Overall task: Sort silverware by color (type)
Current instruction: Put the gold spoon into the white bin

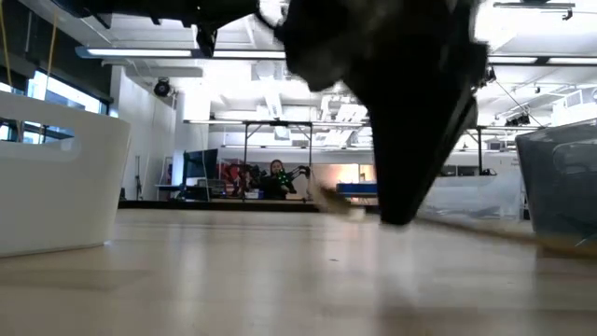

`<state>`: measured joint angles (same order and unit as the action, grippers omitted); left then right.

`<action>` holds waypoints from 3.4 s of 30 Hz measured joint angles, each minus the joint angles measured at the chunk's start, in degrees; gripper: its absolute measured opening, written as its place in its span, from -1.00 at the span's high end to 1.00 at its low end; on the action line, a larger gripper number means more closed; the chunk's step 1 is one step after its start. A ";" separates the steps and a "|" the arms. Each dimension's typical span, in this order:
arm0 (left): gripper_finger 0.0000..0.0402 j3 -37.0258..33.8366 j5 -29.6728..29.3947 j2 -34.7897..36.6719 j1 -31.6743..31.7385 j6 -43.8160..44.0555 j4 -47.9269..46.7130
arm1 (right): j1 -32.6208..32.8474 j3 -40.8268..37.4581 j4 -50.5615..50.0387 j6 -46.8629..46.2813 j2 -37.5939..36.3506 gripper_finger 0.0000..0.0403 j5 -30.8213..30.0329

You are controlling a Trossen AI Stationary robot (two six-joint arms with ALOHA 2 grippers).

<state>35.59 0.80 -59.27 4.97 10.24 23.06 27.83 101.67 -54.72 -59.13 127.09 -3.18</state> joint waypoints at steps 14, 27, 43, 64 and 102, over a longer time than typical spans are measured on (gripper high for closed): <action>1.00 0.00 -0.22 0.02 0.39 0.03 -0.07 | -1.99 -9.24 8.02 13.79 -19.92 1.00 -13.28; 1.00 0.00 -0.28 0.02 0.42 -3.32 0.01 | -14.31 -56.87 64.54 27.00 -52.13 1.00 -6.85; 1.00 1.18 -10.42 0.02 0.49 0.29 1.05 | -38.98 -59.34 81.15 46.66 -54.32 1.00 22.24; 1.00 4.48 4.26 -4.56 5.07 1.80 1.34 | -41.30 -54.47 81.08 46.14 -54.30 1.00 23.13; 1.00 4.48 3.72 -8.92 2.30 3.50 4.28 | -41.30 -54.49 81.11 47.24 -54.30 1.00 26.14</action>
<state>40.07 4.51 -68.19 7.27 13.74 27.34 -13.47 47.18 26.39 -11.89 72.79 22.96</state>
